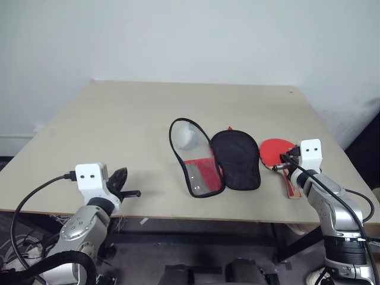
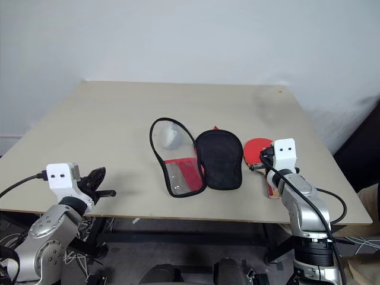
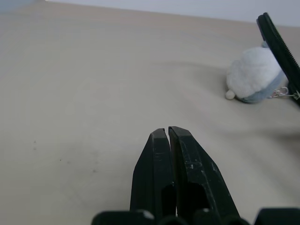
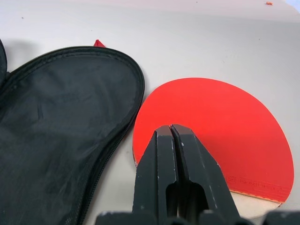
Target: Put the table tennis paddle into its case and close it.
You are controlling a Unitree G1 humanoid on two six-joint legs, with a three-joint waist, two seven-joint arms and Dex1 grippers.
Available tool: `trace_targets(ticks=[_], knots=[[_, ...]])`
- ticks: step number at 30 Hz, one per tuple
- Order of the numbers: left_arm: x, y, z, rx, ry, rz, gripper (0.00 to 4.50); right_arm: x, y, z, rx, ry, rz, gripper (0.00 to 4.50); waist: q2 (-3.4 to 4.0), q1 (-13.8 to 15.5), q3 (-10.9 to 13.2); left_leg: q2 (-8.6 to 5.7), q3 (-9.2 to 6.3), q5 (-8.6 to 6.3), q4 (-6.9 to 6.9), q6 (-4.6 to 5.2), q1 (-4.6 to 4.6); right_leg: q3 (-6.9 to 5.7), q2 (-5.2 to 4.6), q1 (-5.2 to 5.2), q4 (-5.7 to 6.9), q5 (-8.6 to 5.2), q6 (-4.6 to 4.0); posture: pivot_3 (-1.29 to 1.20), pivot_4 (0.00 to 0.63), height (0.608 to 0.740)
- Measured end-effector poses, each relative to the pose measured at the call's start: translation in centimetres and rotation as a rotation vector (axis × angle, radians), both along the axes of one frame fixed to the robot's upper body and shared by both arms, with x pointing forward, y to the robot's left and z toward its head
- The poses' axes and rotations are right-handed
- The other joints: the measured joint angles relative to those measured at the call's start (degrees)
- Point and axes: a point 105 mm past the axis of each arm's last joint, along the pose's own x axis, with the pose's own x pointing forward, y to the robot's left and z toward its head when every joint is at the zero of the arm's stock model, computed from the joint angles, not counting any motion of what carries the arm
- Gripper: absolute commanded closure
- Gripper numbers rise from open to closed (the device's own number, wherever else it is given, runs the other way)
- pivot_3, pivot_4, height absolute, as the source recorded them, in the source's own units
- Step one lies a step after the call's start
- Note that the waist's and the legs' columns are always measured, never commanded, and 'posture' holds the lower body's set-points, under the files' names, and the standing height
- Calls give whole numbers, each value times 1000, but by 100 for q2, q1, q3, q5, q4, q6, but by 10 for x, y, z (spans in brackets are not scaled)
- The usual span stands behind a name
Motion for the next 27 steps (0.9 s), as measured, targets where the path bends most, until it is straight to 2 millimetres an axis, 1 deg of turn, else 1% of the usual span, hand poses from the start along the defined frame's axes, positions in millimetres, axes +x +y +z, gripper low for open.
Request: trace_targets(ticks=[5, 8, 13, 16, 21, 24, 27], knots=[[-2, 1, -3, -4, 8, 15, 4500, 3, 6, 0, 3, 0, 18, 4485, 0, 1, 0, 0, 0, 0, 0, -1, 0, -1, -1, 0, 0, -1, -2, 0, 0, 740], [-1, 1, -3, -12, 6, 21, 4500, 6, 8, 4, -3, -11, 31, 4485, 0, 4, 0, -1, -1, 0, -1, -1, -1, -1, -2, 0, -1, -1, -2, 0, 0, 740], [-2, 2, -2, -12, 1, 23, 4500, 6, 1, 8, -39, -5, 33, 4485, -1, 2, 0, 0, -1, 1, -21, -1, -1, -3, 0, 3, -29, 3, -7, 0, 0, 740], [-2, 1, -1, -8, -3, 6, 4500, 4, 3, 8, -37, 8, 37, 4485, -1, 1, 0, -1, 1, 11, -37, -16, -1, -3, 1, 0, -38, 6, -1, 0, 0, 740], [2, 7, 6, 3, -25, -25, 4500, 0, 8, 13, -39, 9, 51, 4485, 0, 4, -1, -1, -3, 19, -53, -28, -2, -8, 4, 0, -54, 6, 1, 0, 0, 740], [8, 9, 14, 0, -48, -57, 4500, -3, 9, 12, -35, 24, 57, 4485, -1, 14, -1, -4, -3, 20, -53, -29, -6, -11, 1, 1, -58, 6, 2, 0, 0, 740], [13, 8, 24, -4, -76, -95, 4500, -5, 6, 17, -43, 20, 56, 4485, -2, 6, -1, -6, -1, 19, -53, -30, -5, -10, 0, 2, -60, 6, 2, 0, 0, 740]])
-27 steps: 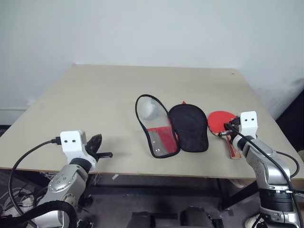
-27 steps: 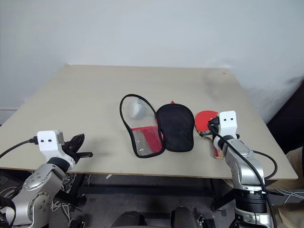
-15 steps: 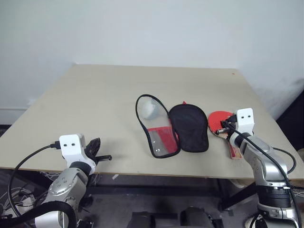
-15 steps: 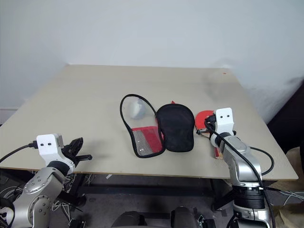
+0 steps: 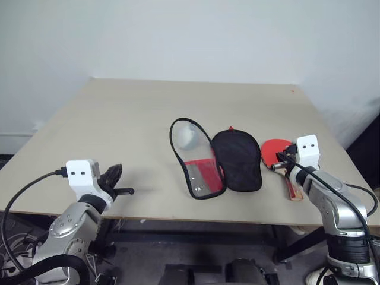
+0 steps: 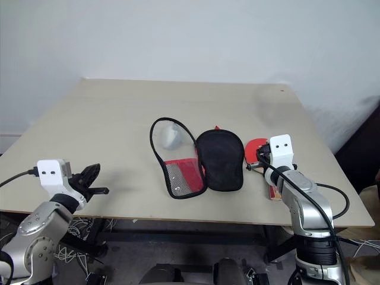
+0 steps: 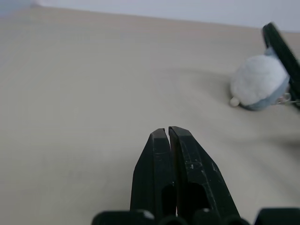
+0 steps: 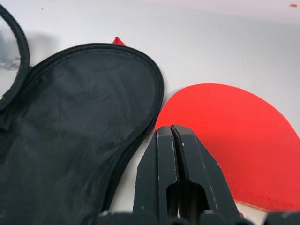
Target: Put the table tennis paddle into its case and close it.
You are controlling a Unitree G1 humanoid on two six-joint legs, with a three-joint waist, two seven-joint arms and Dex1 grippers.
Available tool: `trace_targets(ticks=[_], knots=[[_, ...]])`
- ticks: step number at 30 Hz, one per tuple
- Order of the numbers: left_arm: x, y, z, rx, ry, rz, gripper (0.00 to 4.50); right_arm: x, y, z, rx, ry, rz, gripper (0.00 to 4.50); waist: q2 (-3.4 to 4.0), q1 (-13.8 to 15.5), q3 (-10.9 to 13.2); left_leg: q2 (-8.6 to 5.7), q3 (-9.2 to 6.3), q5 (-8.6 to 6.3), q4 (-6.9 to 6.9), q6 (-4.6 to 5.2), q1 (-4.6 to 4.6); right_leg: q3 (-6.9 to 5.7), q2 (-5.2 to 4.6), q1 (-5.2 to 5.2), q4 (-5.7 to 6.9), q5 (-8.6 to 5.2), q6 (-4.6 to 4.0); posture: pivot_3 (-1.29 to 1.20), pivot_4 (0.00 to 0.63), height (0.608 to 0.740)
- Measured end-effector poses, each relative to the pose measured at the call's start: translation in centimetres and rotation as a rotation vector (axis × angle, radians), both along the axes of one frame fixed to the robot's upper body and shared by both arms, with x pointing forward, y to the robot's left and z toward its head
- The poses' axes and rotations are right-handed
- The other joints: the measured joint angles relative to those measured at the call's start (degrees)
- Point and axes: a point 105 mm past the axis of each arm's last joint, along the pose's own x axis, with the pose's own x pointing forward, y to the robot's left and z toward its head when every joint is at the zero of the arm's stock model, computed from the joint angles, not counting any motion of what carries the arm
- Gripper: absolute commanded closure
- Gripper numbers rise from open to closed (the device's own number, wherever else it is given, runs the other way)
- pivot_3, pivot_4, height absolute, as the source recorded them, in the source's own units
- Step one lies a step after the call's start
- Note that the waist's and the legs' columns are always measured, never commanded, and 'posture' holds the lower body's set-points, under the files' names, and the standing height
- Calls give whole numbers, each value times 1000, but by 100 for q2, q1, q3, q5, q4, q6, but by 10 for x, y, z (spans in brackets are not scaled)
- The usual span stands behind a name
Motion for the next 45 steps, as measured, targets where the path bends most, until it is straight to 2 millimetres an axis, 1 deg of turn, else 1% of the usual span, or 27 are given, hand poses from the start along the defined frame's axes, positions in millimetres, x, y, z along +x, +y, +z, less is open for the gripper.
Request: trace_targets(ticks=[4, 7, 10, 14, 18, 22, 24, 25, 26, 27, 29, 33, 34, 36, 38, 40, 41, 42, 45], knots=[[0, 6, 1, 18, 8, -24, 4500, -1, -3, 1, -4, 5, -1, 4485, 0, -12, 0, 1, 2, 0, -2, -1, 2, 0, 6, -1, 0, 0, 0, 0, 0, 740], [-1, 1, 5, 17, 3, -82, 4500, -2, -2, 2, -12, 5, 28, 4485, 0, -6, 0, 3, 2, 0, -2, -1, 3, 0, 6, -1, 0, 0, 0, 0, 0, 740], [-4, -7, 8, 4, 0, -183, 4500, -2, 1, 5, -32, 0, 88, 4485, 0, -4, 1, 3, 2, 1, -2, -1, 3, -1, 3, -1, 0, -1, 1, 0, 0, 740], [-6, -8, 13, 36, -6, -265, 4500, -3, -2, 11, -60, -14, 142, 4485, 0, -5, 1, 2, 3, 0, -2, -1, 5, 0, 4, 1, 1, -2, 1, 0, 0, 740], [-10, -9, 13, 72, 12, -362, 4500, -3, -16, 15, -124, -17, 181, 4485, 0, -3, 1, 0, 4, 1, -2, -1, 5, -1, 4, 1, -1, -4, -3, 0, 0, 740], [-13, -16, 12, 88, 20, -463, 4500, -8, -21, 11, -148, -4, 219, 4485, -1, -4, 1, 0, 5, 1, -2, -1, 5, 0, 5, 1, -1, -3, -1, 0, 0, 740], [-13, -18, 10, 84, 27, -501, 4137, -10, -24, 7, -156, 14, 231, 4500, 0, -4, 1, 1, 7, 1, -2, 0, 5, 0, 5, 1, -1, -3, -1, 0, 0, 740], [-12, -18, 9, 81, 33, -515, 4023, -12, -25, 6, -156, 17, 235, 4129, -1, -3, 1, 1, 6, 1, -2, 1, 5, 0, 6, 1, -1, -3, -1, 0, 0, 740], [-12, -18, 9, 80, 34, -519, 3802, -12, -25, 6, -156, 18, 238, 4057, -1, -3, 1, 1, 5, 0, -2, 2, 5, -1, 6, 1, -1, -3, -1, 0, 0, 740], [-10, -18, 10, 79, 34, -534, 3498, -13, -25, 4, -156, 18, 240, 3786, -1, -3, 1, 1, 5, 0, -2, 3, 5, 0, 6, 1, 0, -2, 0, 0, 0, 740], [-7, -19, 11, 83, 35, -555, 3054, -13, -25, 5, -158, 16, 241, 3315, -1, -2, 1, 1, 5, 2, -2, 5, 6, 0, 5, 1, 0, -2, 0, 0, 0, 740], [-5, -24, 9, 80, 43, -602, 2021, -14, -27, 5, -155, 16, 240, 2289, -1, -2, 1, 2, 5, 2, -2, 5, 5, 1, 4, 2, 0, -1, 2, 0, 0, 740], [-4, -25, 9, 81, 44, -612, 1742, -15, -28, 5, -154, 19, 239, 1978, -2, -2, 1, 2, 5, 3, -2, 5, 5, 1, 4, 2, 0, -1, 2, 0, 0, 740], [-3, -27, 9, 80, 45, -628, 1331, -17, -31, 4, -148, 24, 233, 1562, -2, -1, 1, 2, 5, 3, -2, 4, 5, 1, 4, 2, 0, -1, 2, 0, 0, 740], [-3, -28, 9, 76, 47, -638, 721, -20, -33, 1, -145, 36, 225, 934, -2, 0, 1, 2, 4, 3, -2, 4, 4, 1, 4, 2, 0, -1, 2, 0, 0, 740], [-4, -28, 8, 76, 52, -651, 223, -23, -35, -2, -138, 52, 219, 429, -2, -1, 1, 2, 6, 3, -2, 4, 4, 1, 3, 2, 0, -1, 3, 0, 0, 740], [-4, -29, 9, 77, 52, -658, 34, -24, -36, -2, -139, 54, 217, 243, -2, -1, 1, 2, 6, 3, -2, 5, 4, 2, 3, 2, 0, -1, 3, 0, 0, 740], [-4, -30, 9, 79, 53, -667, 0, -25, -36, -1, -142, 56, 216, 70, -1, -1, 1, 2, 6, 3, -2, 5, 5, 2, 3, 2, 0, -1, 3, 0, 0, 740], [-4, -32, 9, 80, 51, -688, 0, -29, -37, 0, -128, 71, 213, 70, -2, -1, 1, 3, 5, 3, -2, 6, 6, 2, 4, 3, 1, -1, 2, 0, 0, 740]])
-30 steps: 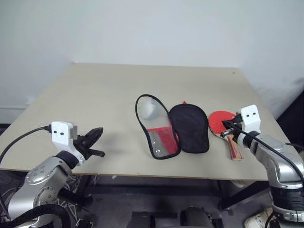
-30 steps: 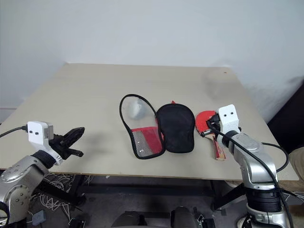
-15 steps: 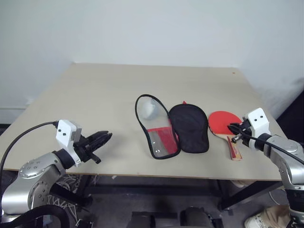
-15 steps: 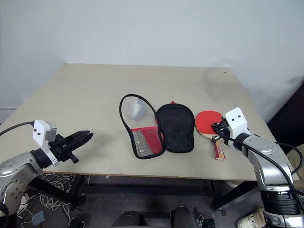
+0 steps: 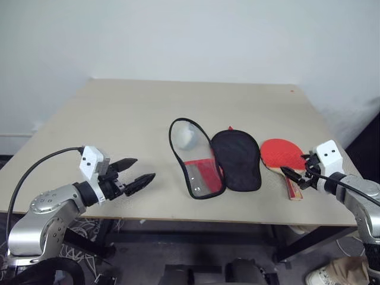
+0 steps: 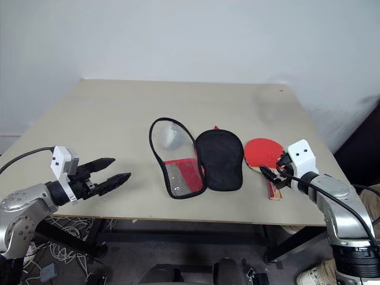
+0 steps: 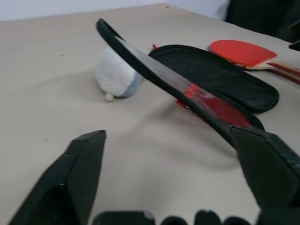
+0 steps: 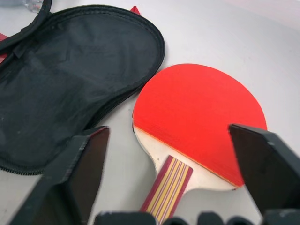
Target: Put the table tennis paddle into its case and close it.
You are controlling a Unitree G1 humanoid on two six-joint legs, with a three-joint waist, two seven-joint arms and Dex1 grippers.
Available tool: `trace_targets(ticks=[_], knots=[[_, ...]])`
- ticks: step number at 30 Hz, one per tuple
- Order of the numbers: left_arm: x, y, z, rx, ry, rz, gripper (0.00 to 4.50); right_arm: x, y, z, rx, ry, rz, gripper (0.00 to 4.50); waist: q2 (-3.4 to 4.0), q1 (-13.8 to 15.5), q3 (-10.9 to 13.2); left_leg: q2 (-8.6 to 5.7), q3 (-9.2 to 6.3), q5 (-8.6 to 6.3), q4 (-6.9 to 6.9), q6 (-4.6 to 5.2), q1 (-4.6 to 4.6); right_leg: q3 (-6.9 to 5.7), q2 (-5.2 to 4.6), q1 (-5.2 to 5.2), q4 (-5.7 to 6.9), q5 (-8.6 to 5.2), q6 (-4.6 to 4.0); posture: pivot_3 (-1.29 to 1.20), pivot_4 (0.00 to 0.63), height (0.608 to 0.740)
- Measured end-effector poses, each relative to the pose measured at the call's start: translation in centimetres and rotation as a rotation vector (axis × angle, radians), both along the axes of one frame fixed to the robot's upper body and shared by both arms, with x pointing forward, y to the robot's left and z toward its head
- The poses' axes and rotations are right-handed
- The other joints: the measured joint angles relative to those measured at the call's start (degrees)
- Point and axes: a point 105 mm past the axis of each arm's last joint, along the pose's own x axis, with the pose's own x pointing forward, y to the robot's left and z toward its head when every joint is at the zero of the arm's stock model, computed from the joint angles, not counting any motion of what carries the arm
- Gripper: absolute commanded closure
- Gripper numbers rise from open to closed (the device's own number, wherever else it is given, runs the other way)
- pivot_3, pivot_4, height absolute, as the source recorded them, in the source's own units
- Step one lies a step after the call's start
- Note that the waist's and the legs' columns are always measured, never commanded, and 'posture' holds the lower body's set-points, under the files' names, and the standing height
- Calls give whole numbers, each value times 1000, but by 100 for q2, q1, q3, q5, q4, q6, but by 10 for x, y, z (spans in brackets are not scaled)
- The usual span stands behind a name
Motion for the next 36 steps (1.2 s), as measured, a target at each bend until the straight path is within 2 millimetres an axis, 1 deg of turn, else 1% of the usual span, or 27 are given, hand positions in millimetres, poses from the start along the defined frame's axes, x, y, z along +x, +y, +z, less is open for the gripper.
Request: trace_targets(ticks=[4, 8, 13, 17, 22, 27, 32, 36], knots=[[6, 1, 0, 34, -28, 8, 0, -6, 2, -2, 24, 56, -6, 70, 0, 2, 0, -1, -2, 0, 0, 4, 1, 0, 1, 3, 1, 0, -1, 0, 0, 740], [7, 0, -2, 38, -26, 5, 0, -7, -2, -9, 30, 110, -80, 70, -1, -2, 0, -1, 1, 1, 0, 3, 1, 1, 0, 2, 0, 1, -1, 0, 0, 740], [7, -1, -3, 42, -25, 1, 0, -7, 5, -17, 54, 144, -130, 70, -1, 0, -1, -1, -1, 1, 0, 2, 0, 0, 1, 1, 1, 1, 0, 0, 0, 740], [8, -2, -4, 42, -26, 0, 0, -5, 15, -26, 63, 178, -166, 70, -1, 0, -1, -1, 1, 2, 0, 2, 0, 1, 0, 1, 2, 1, 0, 0, 0, 740], [9, -3, -2, 44, -42, 3, 0, -6, 18, -34, 69, 208, -213, 70, -1, 5, -1, -1, 0, 2, 0, -1, -1, 0, 0, 1, 2, 1, 0, 0, 0, 740], [9, -5, -3, 43, -45, -5, 0, -8, 14, -45, 41, 226, -284, 70, -1, 1, -1, -2, 2, 2, 0, -1, -1, 0, 0, 1, 1, 1, 1, 0, 0, 740], [9, -5, -3, 41, -47, -3, 0, -8, 10, -48, 28, 222, -315, 70, -1, 0, -1, -4, 2, 3, 0, -1, 1, 0, 2, 1, 2, 1, 1, 0, 0, 740], [9, -5, -3, 36, -49, 4, 0, -8, 4, -56, 24, 245, -351, 70, -1, 0, -1, -5, 2, 3, 0, -1, 0, 0, 2, 2, 3, 1, 1, 0, 0, 740]])
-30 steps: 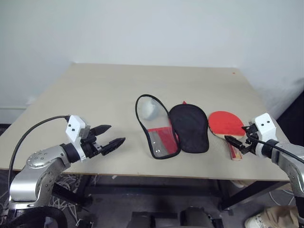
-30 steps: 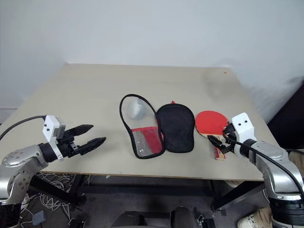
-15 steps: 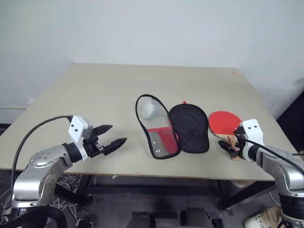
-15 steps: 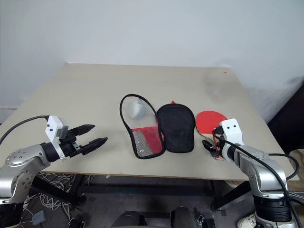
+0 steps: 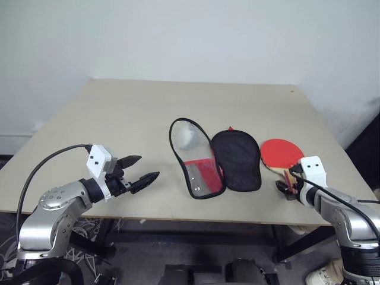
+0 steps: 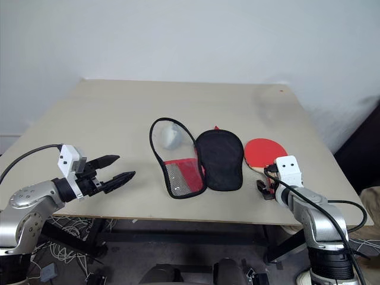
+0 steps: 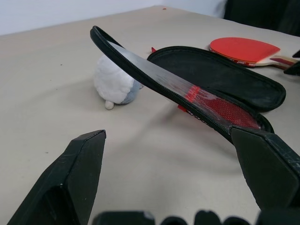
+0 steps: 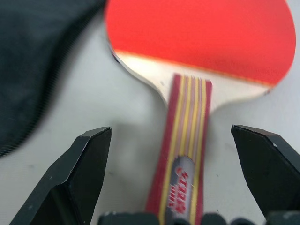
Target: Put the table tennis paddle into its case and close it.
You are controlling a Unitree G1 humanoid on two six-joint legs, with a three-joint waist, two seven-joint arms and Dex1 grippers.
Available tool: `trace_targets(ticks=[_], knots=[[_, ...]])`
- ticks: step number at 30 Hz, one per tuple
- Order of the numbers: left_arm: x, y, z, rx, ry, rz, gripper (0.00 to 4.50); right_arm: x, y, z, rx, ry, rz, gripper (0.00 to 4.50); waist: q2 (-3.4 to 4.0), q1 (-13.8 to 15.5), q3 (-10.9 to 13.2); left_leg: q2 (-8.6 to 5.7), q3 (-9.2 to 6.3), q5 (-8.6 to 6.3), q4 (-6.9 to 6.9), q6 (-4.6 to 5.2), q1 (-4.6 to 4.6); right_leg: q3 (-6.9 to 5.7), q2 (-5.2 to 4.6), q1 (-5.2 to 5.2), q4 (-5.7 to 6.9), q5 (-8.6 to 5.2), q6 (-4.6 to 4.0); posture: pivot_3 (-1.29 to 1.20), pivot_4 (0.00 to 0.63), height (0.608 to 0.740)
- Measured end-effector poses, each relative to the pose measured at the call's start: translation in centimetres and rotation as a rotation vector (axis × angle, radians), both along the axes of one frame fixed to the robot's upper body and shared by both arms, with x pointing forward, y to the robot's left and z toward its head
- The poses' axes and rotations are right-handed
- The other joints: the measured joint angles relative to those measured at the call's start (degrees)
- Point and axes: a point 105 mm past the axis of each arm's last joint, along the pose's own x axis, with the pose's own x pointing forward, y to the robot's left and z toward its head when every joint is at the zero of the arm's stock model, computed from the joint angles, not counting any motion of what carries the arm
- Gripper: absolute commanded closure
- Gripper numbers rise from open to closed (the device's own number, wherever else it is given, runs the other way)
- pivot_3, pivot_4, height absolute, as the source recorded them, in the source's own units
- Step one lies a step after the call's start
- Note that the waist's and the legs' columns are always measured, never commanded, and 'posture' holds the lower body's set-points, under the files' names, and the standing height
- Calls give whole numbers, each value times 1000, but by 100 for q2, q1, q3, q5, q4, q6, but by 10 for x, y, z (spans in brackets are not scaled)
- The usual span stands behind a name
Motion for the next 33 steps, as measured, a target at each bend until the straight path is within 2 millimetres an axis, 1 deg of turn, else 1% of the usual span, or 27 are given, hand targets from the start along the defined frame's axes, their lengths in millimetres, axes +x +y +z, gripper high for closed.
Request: trace_targets(ticks=[2, 3, 8, 10, 11, 13, 17, 20, 22, 23, 25, 28, 33], knots=[[0, 0, 0, 1, -4, 4, 0, 0, -3, -3, 6, 8, -18, 444, 0, 0, 0, -2, 0, 0, 0, 0, 0, 0, 0, 0, 0, 0, 0, 0, 0, 740], [1, 0, 0, 0, -6, 9, 0, 0, -4, -4, 8, 11, -27, 505, 0, 0, 0, -2, 0, 0, 0, 0, 0, 0, 0, 0, 0, 0, 0, 0, 0, 740], [2, 2, 1, -2, -11, 28, 0, -1, -6, -5, 22, 11, -44, 1908, 0, 0, 0, -1, -1, 0, 0, 0, 0, 0, 1, 0, 0, 0, 1, 0, 0, 740], [3, 2, 1, -2, -12, 30, 0, 0, -5, -5, 28, 11, -42, 2381, 0, 0, 0, -1, 0, 0, 0, 0, 0, 0, 0, 0, 0, 0, 1, 0, 0, 740], [3, 2, 1, -1, -13, 32, 0, 0, -5, -5, 29, 12, -42, 2736, 0, 2, 0, -2, -1, 0, 0, 0, 0, 0, 0, 1, 1, 0, 1, 0, 0, 740], [3, 2, 2, -1, -17, 34, 0, 2, -7, -6, 30, 13, -49, 3215, -2, 0, -1, -2, 1, 0, 3, 1, 0, 1, -1, 2, 0, 1, 0, 0, 0, 740], [4, 3, 3, -1, -28, 47, 0, 9, -7, -5, 43, 13, -52, 3276, -4, -9, -3, -1, 10, 2, 6, 4, 4, 8, -2, 5, 1, 2, 0, 0, 0, 740], [4, 4, 3, 0, -32, 53, 0, 17, -13, -3, 49, 1, -78, 3276, -2, -7, -1, -1, 11, 4, 7, 8, 4, 10, -1, 2, 4, 5, 4, 0, 0, 740], [5, 4, 3, 0, -36, 58, 0, 28, -17, 5, 59, -39, -115, 3276, 1, -6, 0, -2, 10, 4, 7, 8, 3, 10, 0, 0, 5, 6, 3, 0, 0, 740], [5, 5, 4, 0, -38, 62, 0, 35, -20, 13, 70, -71, -143, 3276, 2, -6, 0, -4, 9, 4, 6, 7, 2, 10, 2, -1, 6, 7, 3, 0, 0, 740], [5, 5, 4, 1, -40, 67, 0, 41, -18, 22, 79, -107, -156, 3276, 2, -5, -1, -5, 7, 4, 4, 6, 0, 9, 6, -3, 6, 7, 3, 0, 0, 740], [6, 6, 4, 1, -41, 72, 0, 46, 0, 29, 113, -138, -118, 3276, 3, -6, -1, -3, 7, 4, 0, 3, -1, 8, 9, -6, 5, 7, 3, 0, 0, 740], [6, 8, 4, 2, -42, 86, 0, 41, 52, 31, 185, -119, 12, 3276, 4, -13, -1, 4, 8, 3, -2, 3, -4, 9, 3, -11, 5, 7, 3, 0, 0, 740]])
